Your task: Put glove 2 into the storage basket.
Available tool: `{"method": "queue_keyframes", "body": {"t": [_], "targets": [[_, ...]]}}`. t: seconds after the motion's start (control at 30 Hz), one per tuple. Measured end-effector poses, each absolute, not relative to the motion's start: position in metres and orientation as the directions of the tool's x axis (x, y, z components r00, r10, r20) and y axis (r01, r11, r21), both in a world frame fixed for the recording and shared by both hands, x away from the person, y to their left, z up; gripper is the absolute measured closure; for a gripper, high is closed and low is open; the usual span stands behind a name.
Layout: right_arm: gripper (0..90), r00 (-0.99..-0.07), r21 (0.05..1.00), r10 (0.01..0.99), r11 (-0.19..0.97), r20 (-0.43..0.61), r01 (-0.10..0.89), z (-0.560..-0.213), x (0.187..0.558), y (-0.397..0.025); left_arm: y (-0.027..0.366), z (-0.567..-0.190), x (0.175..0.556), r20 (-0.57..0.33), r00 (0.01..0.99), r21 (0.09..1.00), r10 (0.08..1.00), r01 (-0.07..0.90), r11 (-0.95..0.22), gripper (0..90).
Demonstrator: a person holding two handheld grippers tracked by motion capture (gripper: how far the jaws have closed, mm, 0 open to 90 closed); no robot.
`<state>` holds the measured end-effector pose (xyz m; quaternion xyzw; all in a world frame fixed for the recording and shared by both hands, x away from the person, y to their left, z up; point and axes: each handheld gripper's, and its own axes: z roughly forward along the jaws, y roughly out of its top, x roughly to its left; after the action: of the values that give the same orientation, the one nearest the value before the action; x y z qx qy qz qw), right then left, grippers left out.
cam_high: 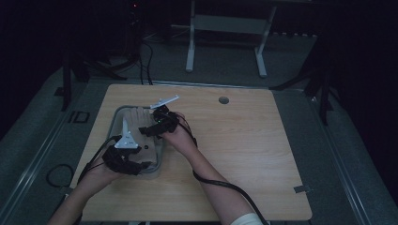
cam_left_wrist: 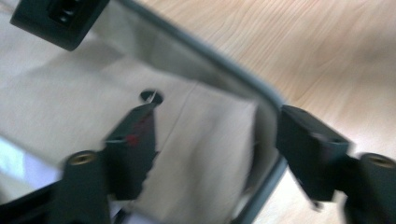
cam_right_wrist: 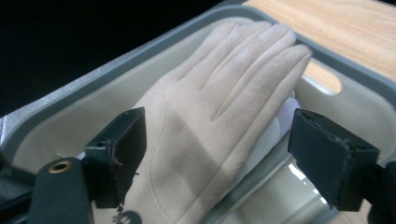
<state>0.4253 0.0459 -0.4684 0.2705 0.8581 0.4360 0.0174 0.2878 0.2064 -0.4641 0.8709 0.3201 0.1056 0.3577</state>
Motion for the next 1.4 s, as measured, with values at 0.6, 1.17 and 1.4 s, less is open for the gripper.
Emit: {"method": "queue_keyframes", "body": {"t": [0.6,1.17,1.4], "targets": [[16.1,-0.869,0.79,0.476,0.477,0.137,0.386,-0.459,0.401,-0.021,0.168,-0.457,0.276,-0.082,0.803,0.836,0.59,0.378,-0.398,14.5],[16.8,-0.88,0.783,0.452,0.491,0.147,0.383,-0.497,0.376,-0.094,0.113,-0.481,0.269,-0.093,0.86,0.836,0.502,0.342,-0.429,14.6],[16.7,-0.884,0.774,0.449,0.511,0.132,0.375,-0.51,0.367,-0.116,0.092,-0.496,0.266,-0.108,0.881,0.82,0.462,0.341,-0.46,14.5]]}}
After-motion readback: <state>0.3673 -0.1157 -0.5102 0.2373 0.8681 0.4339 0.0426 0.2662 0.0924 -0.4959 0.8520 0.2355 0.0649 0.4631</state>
